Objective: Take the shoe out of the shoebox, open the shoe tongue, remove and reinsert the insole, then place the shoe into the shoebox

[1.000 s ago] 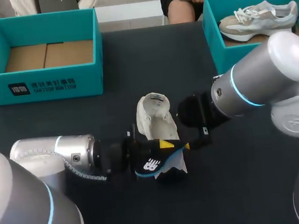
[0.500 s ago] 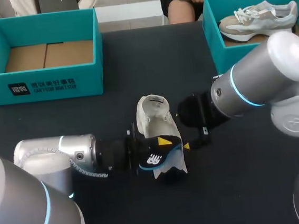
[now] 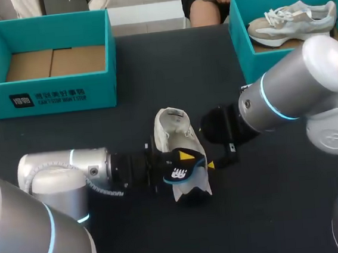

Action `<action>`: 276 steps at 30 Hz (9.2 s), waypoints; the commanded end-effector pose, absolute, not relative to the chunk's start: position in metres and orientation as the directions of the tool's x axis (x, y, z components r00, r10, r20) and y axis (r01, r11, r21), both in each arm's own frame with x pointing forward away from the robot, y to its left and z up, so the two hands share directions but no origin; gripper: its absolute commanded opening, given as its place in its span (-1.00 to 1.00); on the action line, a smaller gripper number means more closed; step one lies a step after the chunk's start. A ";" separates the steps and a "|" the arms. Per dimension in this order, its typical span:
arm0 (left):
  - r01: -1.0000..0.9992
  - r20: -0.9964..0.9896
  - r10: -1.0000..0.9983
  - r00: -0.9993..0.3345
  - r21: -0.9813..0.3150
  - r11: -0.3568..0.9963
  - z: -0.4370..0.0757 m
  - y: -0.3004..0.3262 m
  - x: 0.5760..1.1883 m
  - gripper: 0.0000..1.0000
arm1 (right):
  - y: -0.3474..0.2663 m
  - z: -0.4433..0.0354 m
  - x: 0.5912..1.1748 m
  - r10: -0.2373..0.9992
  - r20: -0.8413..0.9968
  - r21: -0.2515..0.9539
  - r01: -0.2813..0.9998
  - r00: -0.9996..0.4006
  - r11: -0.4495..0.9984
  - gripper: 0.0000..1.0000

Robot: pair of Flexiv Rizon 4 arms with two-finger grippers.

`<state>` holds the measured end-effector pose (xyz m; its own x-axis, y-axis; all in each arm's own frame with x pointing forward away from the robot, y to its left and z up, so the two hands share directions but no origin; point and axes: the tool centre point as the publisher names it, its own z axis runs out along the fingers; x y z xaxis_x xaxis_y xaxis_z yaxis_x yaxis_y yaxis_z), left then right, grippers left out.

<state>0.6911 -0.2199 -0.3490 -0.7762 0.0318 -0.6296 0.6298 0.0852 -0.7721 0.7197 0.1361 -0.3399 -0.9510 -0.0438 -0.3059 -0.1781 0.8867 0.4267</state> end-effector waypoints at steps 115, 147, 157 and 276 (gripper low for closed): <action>0.711 -0.720 0.012 -0.693 -0.681 0.175 -0.341 -0.193 0.693 -0.43 | 0.136 -0.341 0.719 -0.042 -0.308 0.427 -0.177 -0.950 0.887 1.00; 0.791 -0.786 0.111 -0.608 -0.588 0.168 -0.337 -0.203 0.679 -1.00 | 0.136 -0.341 0.719 -0.042 -0.308 0.427 -0.177 -0.950 0.887 1.00; 0.758 -0.754 0.106 -0.648 -0.624 0.192 -0.340 -0.193 0.687 -1.00 | 0.136 -0.341 0.719 -0.042 -0.308 0.427 -0.177 -0.950 0.887 1.00; 0.890 -0.233 0.947 -0.222 -0.445 0.099 -0.282 -0.193 0.694 -1.00 | 0.019 -0.207 0.708 -0.106 -0.163 0.419 -0.166 -0.981 0.893 1.00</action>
